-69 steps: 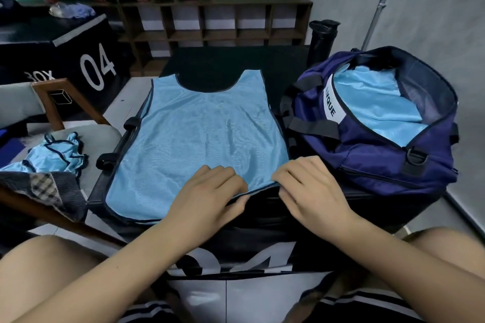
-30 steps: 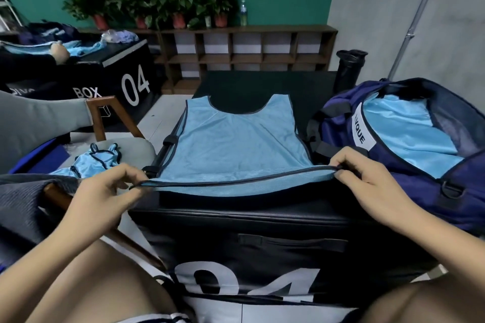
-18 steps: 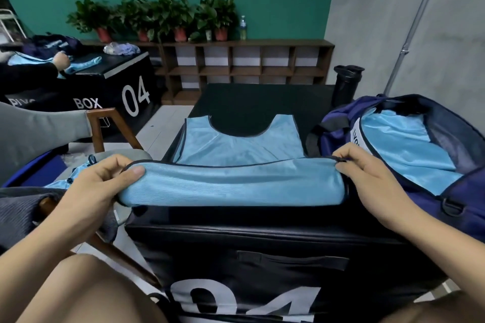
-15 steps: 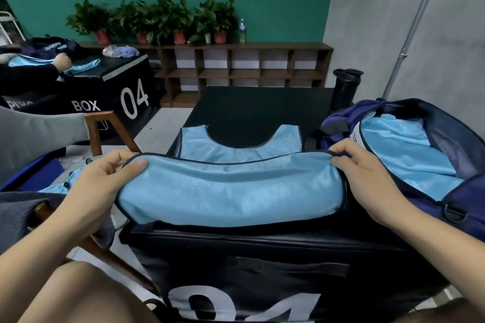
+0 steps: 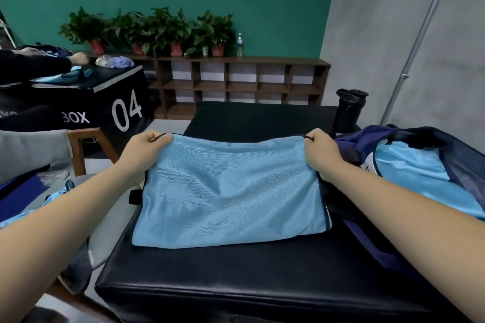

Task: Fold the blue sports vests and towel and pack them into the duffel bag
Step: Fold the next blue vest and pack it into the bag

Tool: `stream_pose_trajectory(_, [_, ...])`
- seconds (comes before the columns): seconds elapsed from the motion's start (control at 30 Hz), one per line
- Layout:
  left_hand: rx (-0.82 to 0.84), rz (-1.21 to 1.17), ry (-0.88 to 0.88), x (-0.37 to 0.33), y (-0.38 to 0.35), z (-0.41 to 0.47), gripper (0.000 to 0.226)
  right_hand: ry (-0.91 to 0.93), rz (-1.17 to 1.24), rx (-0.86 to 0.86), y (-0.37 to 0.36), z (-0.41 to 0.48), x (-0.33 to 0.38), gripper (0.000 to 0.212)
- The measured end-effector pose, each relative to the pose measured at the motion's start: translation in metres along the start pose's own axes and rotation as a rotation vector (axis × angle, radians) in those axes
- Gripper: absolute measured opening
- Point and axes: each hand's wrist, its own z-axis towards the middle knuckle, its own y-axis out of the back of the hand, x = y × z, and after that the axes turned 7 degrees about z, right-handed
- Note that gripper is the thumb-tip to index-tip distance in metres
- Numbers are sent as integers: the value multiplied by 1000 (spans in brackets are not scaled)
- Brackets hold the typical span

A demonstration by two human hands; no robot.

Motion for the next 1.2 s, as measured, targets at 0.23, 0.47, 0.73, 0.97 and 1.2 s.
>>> stream_pose_trajectory(0.23, [-73, 259, 18, 29, -28, 59, 37, -49, -296, 70, -35, 50, -17, 16])
stream_pose_trajectory(0.47, [-77, 637, -62, 41, -41, 80, 25, -13, -499, 120, -62, 69, -35, 9])
stream_pose_trajectory(0.73, [18, 807, -10, 62, -43, 99, 20, -18, -708, 248, -76, 76, -43, 19])
stream_pose_trajectory(0.97, [69, 903, 0, 66, -42, 107, 23, -41, -733, 314, -73, 84, -40, 14])
stream_pose_trajectory(1.2, [78, 918, -42, 54, -33, 101, 17, 26, -791, 352, -64, 83, -32, 4])
